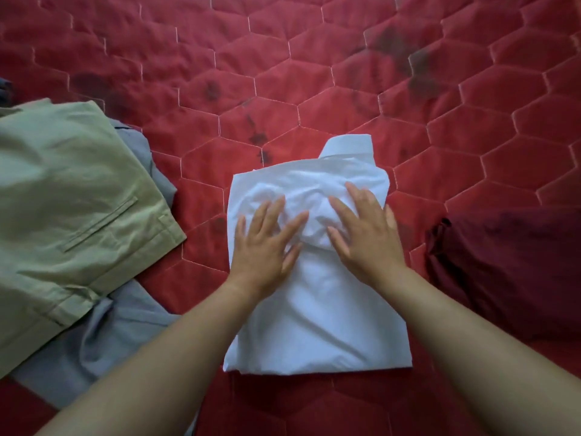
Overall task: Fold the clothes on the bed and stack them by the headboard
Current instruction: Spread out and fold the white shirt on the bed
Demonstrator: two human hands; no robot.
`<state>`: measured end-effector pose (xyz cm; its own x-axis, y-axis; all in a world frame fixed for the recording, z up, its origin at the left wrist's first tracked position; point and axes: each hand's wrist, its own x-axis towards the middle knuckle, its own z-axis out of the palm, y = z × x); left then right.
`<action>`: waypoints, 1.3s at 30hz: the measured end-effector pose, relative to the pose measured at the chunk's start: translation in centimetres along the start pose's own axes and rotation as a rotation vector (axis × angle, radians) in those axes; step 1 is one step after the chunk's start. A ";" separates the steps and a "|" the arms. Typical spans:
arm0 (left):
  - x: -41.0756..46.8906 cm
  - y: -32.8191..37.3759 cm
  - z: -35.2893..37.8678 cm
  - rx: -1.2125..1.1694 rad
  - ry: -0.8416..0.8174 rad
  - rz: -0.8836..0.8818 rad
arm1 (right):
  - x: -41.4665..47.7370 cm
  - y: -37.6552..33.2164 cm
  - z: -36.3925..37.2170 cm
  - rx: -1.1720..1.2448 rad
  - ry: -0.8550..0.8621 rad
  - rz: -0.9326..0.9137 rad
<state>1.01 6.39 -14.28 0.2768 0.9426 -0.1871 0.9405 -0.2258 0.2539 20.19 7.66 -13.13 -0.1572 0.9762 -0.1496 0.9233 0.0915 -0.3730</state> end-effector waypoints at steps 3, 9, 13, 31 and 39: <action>1.8 -0.6 1.6 0.003 0.027 -0.065 | 1.5 1.1 1.2 -0.027 0.032 -0.009; 3.2 -1.0 3.3 0.006 0.178 -0.031 | 4.1 2.0 0.3 0.059 0.201 0.092; 3.2 -1.0 3.1 0.021 0.192 -0.018 | 5.0 1.4 -0.7 0.251 0.149 0.252; 2.1 -0.6 2.8 0.139 0.126 0.089 | 0.7 2.9 1.4 -0.179 -0.051 -0.063; -2.7 1.6 1.9 0.146 0.103 0.053 | -2.2 2.4 -0.9 0.395 0.332 0.298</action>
<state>2.18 3.04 -15.17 0.3120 0.9470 -0.0769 0.9459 -0.3020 0.1186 23.10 5.93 -12.89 0.2659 0.9636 -0.0295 0.7007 -0.2141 -0.6805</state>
